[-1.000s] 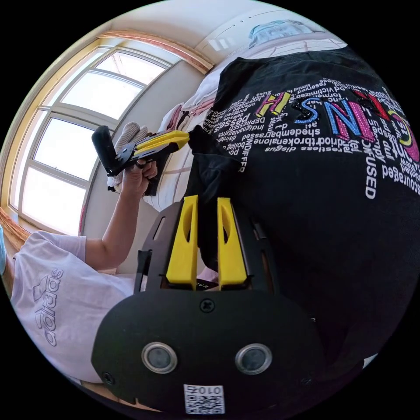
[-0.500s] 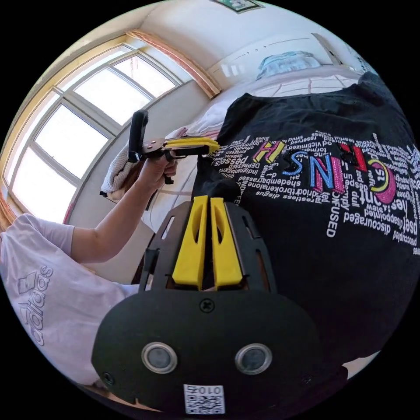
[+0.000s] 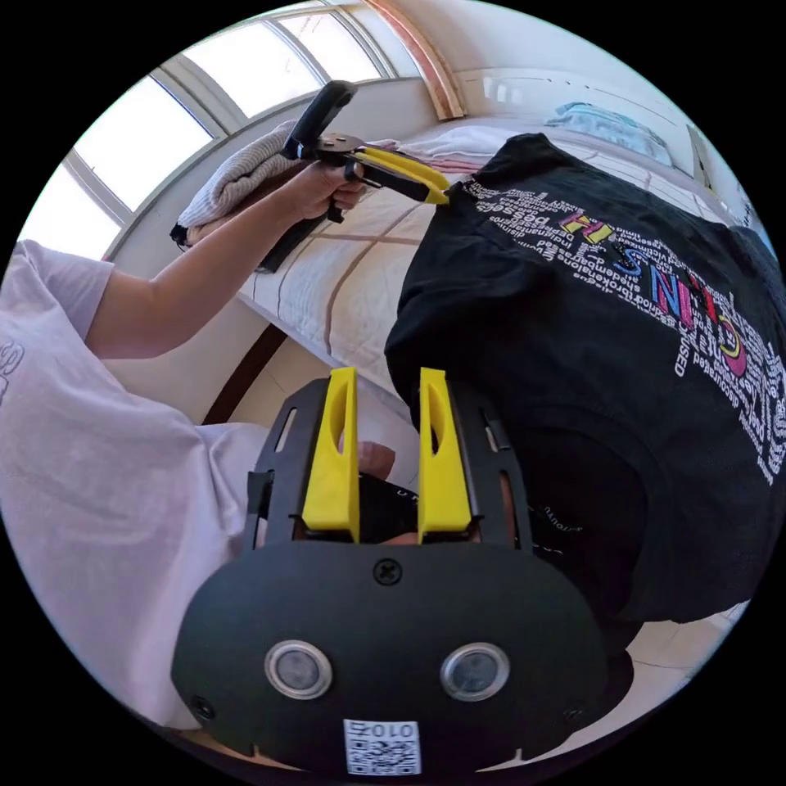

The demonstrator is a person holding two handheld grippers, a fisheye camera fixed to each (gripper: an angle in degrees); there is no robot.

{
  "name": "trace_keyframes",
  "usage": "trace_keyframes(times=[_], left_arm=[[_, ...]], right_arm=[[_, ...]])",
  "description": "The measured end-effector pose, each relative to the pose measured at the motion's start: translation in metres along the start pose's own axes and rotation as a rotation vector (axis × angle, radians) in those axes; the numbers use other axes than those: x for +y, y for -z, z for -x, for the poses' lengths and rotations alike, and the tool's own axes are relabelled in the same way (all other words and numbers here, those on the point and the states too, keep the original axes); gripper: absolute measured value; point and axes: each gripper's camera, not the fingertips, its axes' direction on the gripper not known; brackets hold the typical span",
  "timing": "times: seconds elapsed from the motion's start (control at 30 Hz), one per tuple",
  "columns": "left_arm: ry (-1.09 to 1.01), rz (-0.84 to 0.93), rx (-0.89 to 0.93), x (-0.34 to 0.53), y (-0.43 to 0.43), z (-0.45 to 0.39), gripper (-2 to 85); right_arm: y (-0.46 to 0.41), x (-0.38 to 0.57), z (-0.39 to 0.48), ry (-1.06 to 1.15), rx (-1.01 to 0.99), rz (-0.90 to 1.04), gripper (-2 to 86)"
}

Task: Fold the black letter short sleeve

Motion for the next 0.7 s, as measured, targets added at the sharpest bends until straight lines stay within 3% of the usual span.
trace_keyframes(times=[0.17, 0.33, 0.53, 0.7], left_arm=[[-0.007, 0.048, 0.057, -0.015, -0.022, 0.011, 7.2], [0.022, 0.098, 0.172, -0.022, -0.023, 0.037, 5.0], [0.025, 0.174, 0.200, -0.030, -0.035, 0.047, 5.3], [0.098, 0.027, 0.019, -0.011, 0.017, 0.017, 5.9]], right_arm=[[-0.016, -0.004, 0.016, 0.022, 0.180, 0.026, 4.9], [-0.001, 0.005, 0.006, -0.061, -0.097, 0.058, 3.9], [0.002, 0.023, -0.011, 0.009, -0.114, 0.128, 5.1], [0.072, 0.037, -0.019, -0.023, -0.033, -0.035, 4.7]])
